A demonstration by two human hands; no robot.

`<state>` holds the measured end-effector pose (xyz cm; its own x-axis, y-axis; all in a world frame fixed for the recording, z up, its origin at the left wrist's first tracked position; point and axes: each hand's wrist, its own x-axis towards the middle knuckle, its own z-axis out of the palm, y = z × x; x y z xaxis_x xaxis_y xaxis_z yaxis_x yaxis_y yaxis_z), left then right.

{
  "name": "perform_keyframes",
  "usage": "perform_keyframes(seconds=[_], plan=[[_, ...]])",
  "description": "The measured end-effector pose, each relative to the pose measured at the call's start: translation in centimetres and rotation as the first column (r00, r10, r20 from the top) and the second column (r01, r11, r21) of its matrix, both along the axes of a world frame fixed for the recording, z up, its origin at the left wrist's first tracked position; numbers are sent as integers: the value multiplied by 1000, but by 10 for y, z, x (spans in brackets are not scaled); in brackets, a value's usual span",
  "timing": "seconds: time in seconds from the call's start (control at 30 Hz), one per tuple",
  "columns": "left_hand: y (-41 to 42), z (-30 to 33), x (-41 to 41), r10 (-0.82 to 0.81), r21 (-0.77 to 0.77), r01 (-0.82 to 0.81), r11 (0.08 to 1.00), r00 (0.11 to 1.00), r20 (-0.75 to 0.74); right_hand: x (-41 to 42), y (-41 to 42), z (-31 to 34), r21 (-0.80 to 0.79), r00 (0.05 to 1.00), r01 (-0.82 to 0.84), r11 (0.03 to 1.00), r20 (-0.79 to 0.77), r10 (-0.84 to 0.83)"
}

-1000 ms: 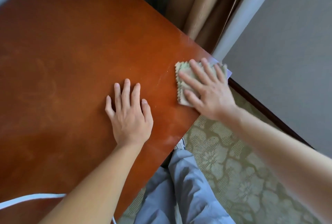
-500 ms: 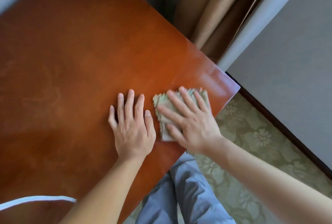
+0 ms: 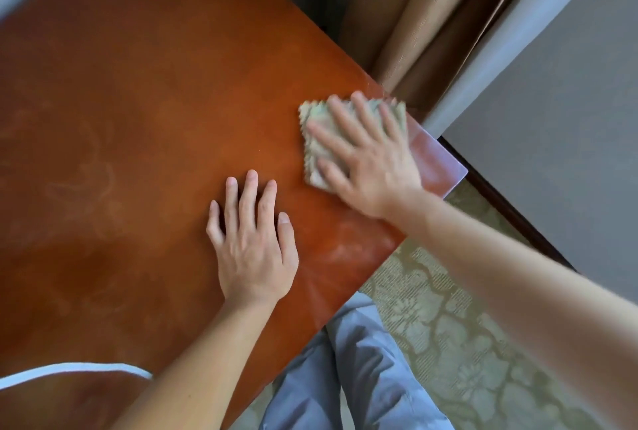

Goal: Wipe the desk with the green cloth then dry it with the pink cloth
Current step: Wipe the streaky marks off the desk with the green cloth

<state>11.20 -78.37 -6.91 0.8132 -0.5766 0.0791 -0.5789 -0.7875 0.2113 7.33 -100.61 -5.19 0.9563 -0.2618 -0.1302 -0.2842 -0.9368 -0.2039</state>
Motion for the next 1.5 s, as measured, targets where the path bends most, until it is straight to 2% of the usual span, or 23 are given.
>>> perform_keyframes(seconds=[0.07, 0.17, 0.3, 0.4, 0.47, 0.57, 0.8, 0.97, 1.1, 1.27, 1.5], plan=[[0, 0, 0, 4, 16, -4, 1000, 1000, -10, 20, -36, 3, 17, 995, 67, 998, -72, -65], [1, 0, 1, 2, 28, -1, 1000, 1000, -12, 32, -54, 6, 78, 991, 66, 995, -121, -56], [0, 0, 0, 0, 18, 0, 1000, 1000, -9, -32, -17, 2, -8, 992, 116, 993, -43, -116], [0, 0, 0, 3, 15, -3, 1000, 1000, -12, -90, 11, -1, 7, 996, 86, 996, 9, -87], [0, 1, -1, 2, 17, -2, 1000, 1000, -13, -100, 12, -2, 13, 998, 57, 998, -6, -57], [0, 1, 0, -3, 19, 4, 1000, 1000, -17, -75, -2, 0, -4, 998, -5, 1000, -60, 5], [-2, 3, 0, -2, 27, 3, 1000, 1000, -19, 23, -7, 0, -43, 997, -13, 999, -77, 10], [-3, 9, 1, 2, -9, -3, 1000, 998, -69, 39, 2, -1, -51, 993, -80, 995, -95, 75], [2, 17, 3, -3, -107, -15, 994, 985, -172, 46, 18, 3, -56, 982, -168, 984, -92, 163], [70, 23, -6, 160, -107, -180, 978, 973, -168, 50, 84, 3, -57, 932, -358, 932, -78, 353], [214, 25, -46, 436, -33, -441, 897, 895, -92, 23, 215, -2, -71, 792, -609, 790, -114, 600]])
